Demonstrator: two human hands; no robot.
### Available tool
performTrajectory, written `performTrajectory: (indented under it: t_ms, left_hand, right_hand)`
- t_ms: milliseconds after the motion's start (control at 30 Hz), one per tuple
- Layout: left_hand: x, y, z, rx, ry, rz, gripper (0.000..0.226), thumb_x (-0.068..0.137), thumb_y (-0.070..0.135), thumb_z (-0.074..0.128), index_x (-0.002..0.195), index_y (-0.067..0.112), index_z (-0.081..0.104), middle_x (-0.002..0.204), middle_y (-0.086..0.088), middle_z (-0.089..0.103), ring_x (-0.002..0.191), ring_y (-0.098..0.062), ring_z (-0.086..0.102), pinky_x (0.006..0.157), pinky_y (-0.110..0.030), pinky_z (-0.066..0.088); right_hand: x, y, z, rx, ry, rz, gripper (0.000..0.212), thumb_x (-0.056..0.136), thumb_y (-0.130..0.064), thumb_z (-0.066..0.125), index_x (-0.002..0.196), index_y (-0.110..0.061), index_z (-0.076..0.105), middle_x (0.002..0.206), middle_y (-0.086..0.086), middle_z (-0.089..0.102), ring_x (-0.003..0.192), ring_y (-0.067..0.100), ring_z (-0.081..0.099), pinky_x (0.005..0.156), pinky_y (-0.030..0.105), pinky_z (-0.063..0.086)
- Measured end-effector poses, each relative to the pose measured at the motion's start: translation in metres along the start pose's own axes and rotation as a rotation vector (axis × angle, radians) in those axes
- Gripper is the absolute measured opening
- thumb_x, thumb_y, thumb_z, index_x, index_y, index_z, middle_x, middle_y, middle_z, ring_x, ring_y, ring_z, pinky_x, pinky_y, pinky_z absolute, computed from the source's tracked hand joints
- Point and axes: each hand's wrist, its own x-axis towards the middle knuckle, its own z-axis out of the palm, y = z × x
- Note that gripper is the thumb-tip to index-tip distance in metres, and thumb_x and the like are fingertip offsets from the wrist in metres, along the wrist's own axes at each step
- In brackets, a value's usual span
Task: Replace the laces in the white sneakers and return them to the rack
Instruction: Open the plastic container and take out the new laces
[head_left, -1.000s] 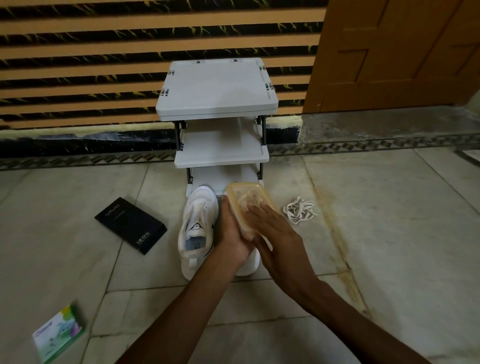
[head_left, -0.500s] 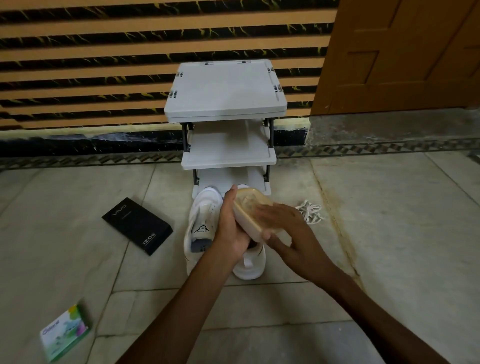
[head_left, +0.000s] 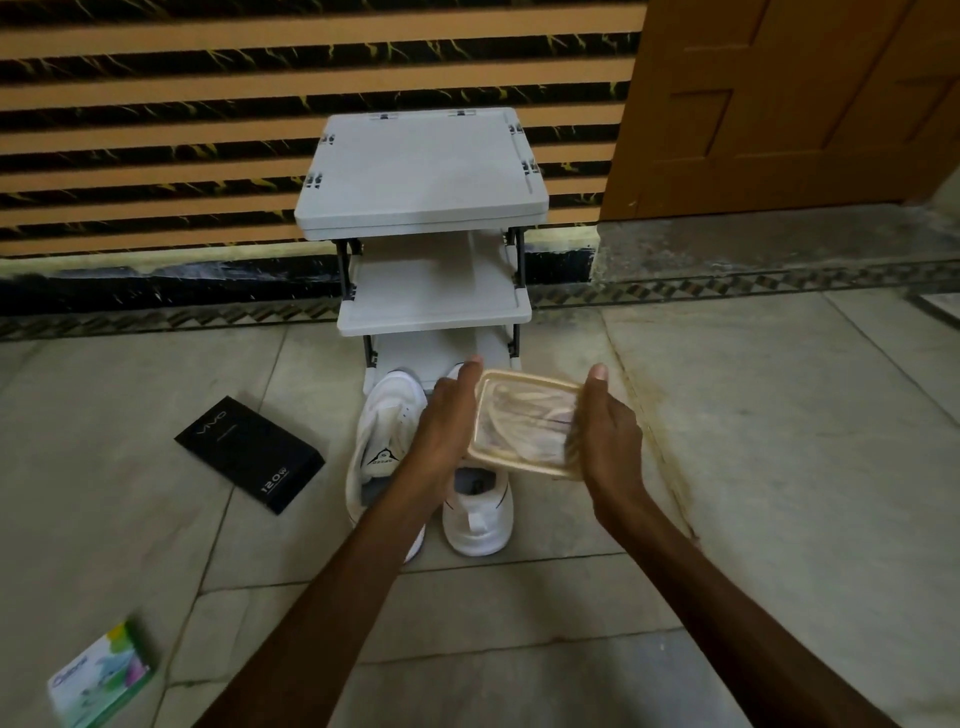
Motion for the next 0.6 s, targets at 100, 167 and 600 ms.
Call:
performTrajectory:
  t_ms: [100,167,600]
  left_hand:
    - [-0.008,0.006,-0.001,0.206,0.059,0.075,0.087,0.08,0.079,0.024,0.125,0.014,0.059,0.12,-0.013,0.063,0.11,-0.032,0.058,0.102,-0.049,0.043]
    - [-0.014,0.006,-0.002,0.383,0.11,0.146,0.062,0.101,0.051,0.02,0.126,0.005,0.054,0.119,-0.023,0.059,0.111,-0.04,0.055,0.101,-0.05,0.042]
    - [0.031,0.031,-0.017,0.028,0.197,0.028,0.072,0.073,0.076,0.039,0.105,0.018,0.067,0.11,-0.011,0.067,0.102,-0.032,0.063,0.095,-0.049,0.05]
  right_hand:
    - [-0.004,-0.006,0.005,-0.099,-0.005,-0.161,0.074,0.099,-0.057,0.028,0.074,0.003,0.064,0.068,0.015,0.067,0.064,0.022,0.066,0.065,0.038,0.055]
    - [-0.002,-0.007,0.009,-0.145,0.0,-0.217,0.072,0.1,-0.053,0.03,0.066,0.004,0.059,0.063,0.018,0.063,0.06,0.026,0.062,0.061,0.039,0.052]
    - [0.034,-0.019,-0.002,-0.361,-0.246,-0.384,0.034,0.098,-0.046,0.048,0.089,-0.018,0.065,0.064,0.002,0.066,0.046,0.013,0.062,0.042,0.031,0.05]
